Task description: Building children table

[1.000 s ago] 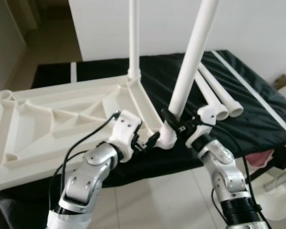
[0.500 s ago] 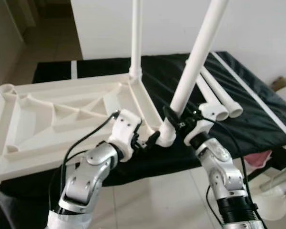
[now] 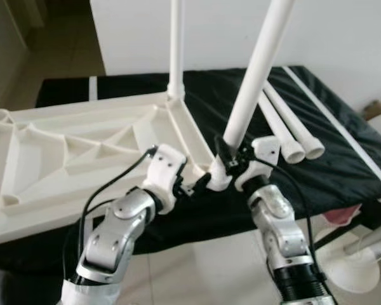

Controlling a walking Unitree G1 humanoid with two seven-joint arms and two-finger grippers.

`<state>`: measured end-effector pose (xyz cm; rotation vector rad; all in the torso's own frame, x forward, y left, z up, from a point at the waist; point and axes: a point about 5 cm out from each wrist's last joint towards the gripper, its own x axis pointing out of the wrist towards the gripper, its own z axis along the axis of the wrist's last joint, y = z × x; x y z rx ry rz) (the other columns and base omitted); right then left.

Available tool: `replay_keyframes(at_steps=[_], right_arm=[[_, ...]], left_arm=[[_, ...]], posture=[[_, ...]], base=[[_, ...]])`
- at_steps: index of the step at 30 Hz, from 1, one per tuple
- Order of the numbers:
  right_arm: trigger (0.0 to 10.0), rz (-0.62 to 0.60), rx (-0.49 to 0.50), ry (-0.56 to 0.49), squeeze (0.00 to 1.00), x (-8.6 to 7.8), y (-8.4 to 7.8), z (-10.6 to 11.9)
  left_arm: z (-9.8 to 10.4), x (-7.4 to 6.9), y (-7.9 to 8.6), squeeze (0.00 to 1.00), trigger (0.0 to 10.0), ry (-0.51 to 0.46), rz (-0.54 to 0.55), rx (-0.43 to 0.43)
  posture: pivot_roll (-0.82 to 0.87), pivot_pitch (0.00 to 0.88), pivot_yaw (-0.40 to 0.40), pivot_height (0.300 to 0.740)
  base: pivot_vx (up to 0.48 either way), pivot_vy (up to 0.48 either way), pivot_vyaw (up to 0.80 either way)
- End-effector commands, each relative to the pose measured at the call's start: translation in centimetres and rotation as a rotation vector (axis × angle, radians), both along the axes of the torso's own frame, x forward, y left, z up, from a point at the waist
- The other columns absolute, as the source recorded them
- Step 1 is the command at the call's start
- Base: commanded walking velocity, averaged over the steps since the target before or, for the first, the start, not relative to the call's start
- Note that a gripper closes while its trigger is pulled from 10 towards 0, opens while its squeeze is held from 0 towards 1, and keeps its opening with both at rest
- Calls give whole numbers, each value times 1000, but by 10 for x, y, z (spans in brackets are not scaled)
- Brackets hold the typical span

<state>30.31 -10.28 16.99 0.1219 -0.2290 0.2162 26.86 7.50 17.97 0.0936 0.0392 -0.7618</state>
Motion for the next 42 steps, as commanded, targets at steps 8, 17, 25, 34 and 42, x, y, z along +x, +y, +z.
replay_keyframes(at_steps=[8,17,25,34,42], right_arm=[[10000,-279,30,192,0,1,-6,-39],[10000,-488,35,197,0,1,-26,-38],[10000,-687,19,198,0,-1,-50,-40],[10000,-747,33,227,0,-3,-57,-45],[10000,-612,71,133,1000,2,-53,-32]], left_arm=[[2,-1,-1,0,10000,-14,24,0],[3,-1,-4,0,10000,-22,7,10],[4,0,-5,0,10000,-27,5,8],[5,0,-5,0,10000,-28,3,9],[4,0,-8,0,10000,-38,0,25]], posture=[[67,57,-50,740],[63,47,-46,740],[60,47,-41,740],[59,49,-36,740],[52,62,-31,740]], base=[[0,0,0],[0,0,0],[0,0,0],[0,0,0],[0,0,0]])
